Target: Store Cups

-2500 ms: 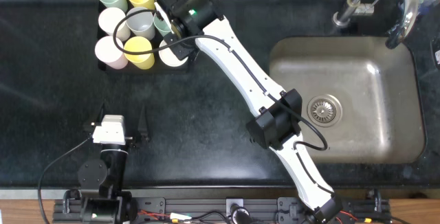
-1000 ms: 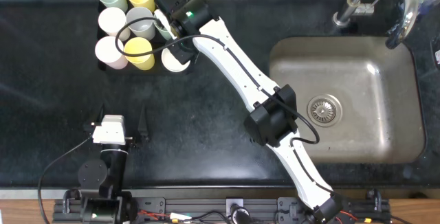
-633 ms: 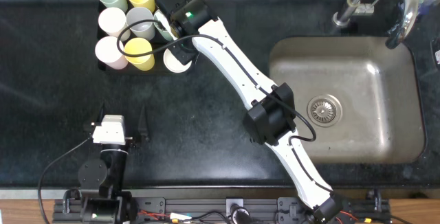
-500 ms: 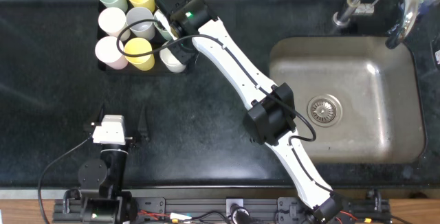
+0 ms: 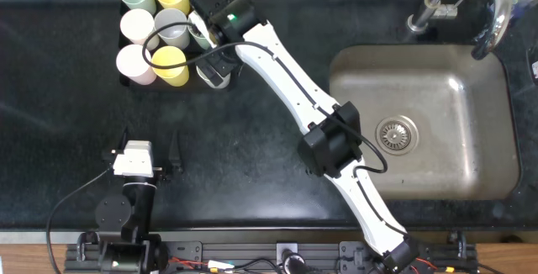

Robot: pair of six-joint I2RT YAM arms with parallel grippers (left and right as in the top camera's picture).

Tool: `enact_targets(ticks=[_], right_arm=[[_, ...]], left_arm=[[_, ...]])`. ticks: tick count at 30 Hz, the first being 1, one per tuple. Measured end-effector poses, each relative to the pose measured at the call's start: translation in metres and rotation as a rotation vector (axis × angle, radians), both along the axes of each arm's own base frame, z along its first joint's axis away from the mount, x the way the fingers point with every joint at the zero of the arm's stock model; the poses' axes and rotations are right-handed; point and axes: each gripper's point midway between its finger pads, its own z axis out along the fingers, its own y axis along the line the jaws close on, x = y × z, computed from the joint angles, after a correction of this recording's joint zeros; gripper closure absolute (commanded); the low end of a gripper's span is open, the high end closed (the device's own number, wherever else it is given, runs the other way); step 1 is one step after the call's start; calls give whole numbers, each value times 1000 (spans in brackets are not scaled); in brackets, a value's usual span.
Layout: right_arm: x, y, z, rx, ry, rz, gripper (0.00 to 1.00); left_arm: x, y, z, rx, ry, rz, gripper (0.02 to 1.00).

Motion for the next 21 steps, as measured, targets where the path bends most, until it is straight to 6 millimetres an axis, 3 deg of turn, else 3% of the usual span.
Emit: enact_targets(ticks=[4,7,9,11,15,18,21], right_arm=[[14,-17,32,41,-50,-48,3],[31,-50,84,83,-139,-151,3],[39,-87,124,93,-213,-248,5],[38,-135,167,93,-276,-359,3],[27,-221,226,97,-379,-552,5],[1,-263,226,67,-355,-669,5],[-31,-280,190,33,-262,-760,3]], left_arm=[[0,0,0,0,0,0,18],[0,0,0,0,0,0,18],[0,0,0,0,0,0,18],[0,0,0,0,0,0,18],[0,0,0,0,0,0,18],[0,0,0,0,0,0,18],[0,0,0,0,0,0,18]])
